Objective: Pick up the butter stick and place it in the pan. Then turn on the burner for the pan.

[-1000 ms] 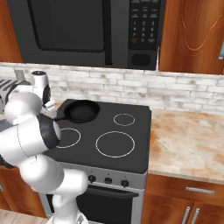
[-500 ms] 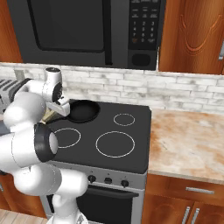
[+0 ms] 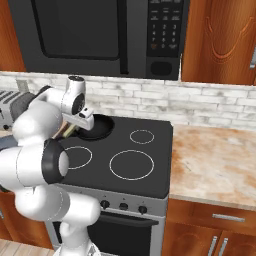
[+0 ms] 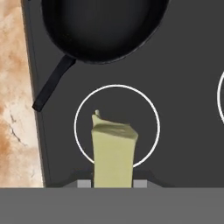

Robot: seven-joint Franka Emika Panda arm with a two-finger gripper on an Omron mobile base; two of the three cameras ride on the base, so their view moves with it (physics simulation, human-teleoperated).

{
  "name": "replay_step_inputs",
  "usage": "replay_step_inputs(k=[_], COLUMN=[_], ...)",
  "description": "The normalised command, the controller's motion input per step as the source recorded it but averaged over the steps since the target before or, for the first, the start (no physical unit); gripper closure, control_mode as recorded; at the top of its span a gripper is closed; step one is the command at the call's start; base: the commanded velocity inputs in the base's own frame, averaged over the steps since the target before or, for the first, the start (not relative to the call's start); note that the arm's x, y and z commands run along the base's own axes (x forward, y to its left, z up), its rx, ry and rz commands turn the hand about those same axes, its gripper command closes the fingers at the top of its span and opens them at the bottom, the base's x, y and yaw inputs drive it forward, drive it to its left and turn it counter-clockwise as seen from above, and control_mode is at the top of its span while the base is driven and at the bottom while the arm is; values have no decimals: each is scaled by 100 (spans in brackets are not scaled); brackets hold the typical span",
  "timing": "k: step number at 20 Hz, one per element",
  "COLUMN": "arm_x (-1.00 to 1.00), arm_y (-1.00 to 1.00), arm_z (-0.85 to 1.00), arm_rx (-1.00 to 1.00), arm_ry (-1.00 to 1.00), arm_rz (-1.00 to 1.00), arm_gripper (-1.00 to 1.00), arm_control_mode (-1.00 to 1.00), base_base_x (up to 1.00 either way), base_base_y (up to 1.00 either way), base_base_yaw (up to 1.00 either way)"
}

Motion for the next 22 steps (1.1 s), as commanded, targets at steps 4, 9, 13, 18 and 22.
replay_step_inputs(k=[4,9,13,18,22], arm_x=[31,33,38,26,21], arm_y=[-12,-1,0,0,0], arm_z=[0,0,-1,-18,-21], arm_rx=[-3,-7,-6,-1,-4], arm_ry=[0,0,0,-4,-3], arm_rz=[9,6,6,4,3], arm_gripper=[100,100,100,100,100], arm_control_mode=[-100,-100,-100,-100,-100], base_base_x=[0,0,0,0,0], base_base_y=[0,0,0,0,0], base_base_yaw=[0,0,0,0,0])
